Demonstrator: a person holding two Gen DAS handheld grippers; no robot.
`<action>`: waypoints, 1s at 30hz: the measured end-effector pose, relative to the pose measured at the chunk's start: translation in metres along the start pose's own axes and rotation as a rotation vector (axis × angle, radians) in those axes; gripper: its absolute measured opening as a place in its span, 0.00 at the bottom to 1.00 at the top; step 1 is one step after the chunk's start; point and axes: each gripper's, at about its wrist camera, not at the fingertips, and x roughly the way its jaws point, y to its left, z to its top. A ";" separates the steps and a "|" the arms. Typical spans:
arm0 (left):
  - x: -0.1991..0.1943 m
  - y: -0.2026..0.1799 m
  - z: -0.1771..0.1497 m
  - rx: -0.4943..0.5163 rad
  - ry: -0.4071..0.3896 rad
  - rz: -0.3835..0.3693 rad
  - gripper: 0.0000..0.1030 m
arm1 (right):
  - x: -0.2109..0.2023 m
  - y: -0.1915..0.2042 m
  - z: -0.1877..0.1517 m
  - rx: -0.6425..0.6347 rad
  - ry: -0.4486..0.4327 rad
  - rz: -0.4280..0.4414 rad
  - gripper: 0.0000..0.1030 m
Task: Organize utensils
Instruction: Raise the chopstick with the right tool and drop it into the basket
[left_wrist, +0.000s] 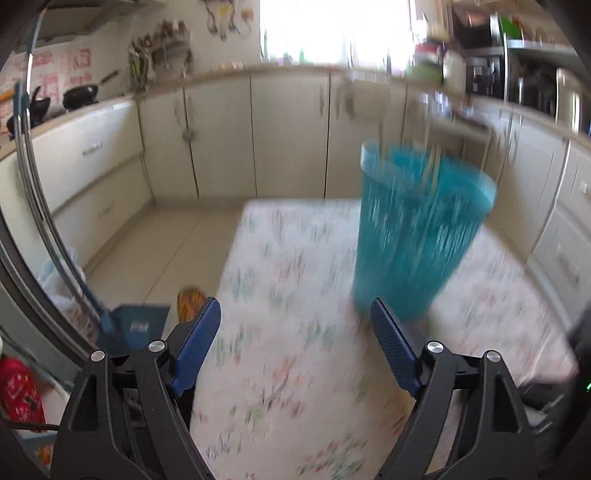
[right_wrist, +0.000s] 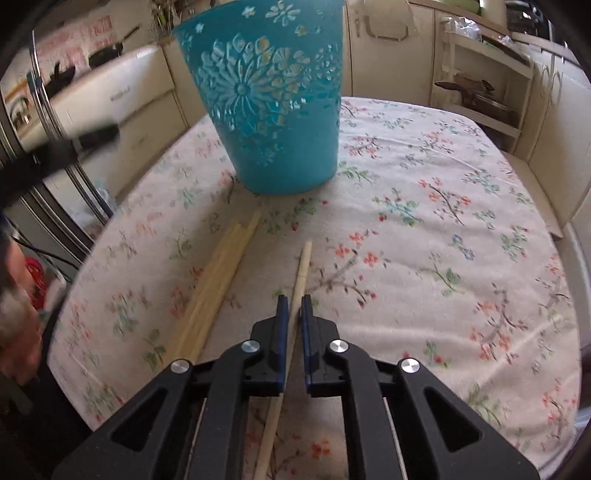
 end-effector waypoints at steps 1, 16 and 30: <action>0.009 0.001 -0.009 0.011 0.033 0.002 0.77 | -0.001 0.005 -0.003 -0.031 -0.004 -0.026 0.08; 0.037 0.004 -0.025 -0.023 0.126 -0.074 0.77 | -0.033 -0.025 -0.002 0.259 -0.079 0.188 0.06; 0.048 0.006 -0.028 -0.023 0.171 -0.076 0.77 | -0.119 -0.023 0.074 0.268 -0.368 0.316 0.06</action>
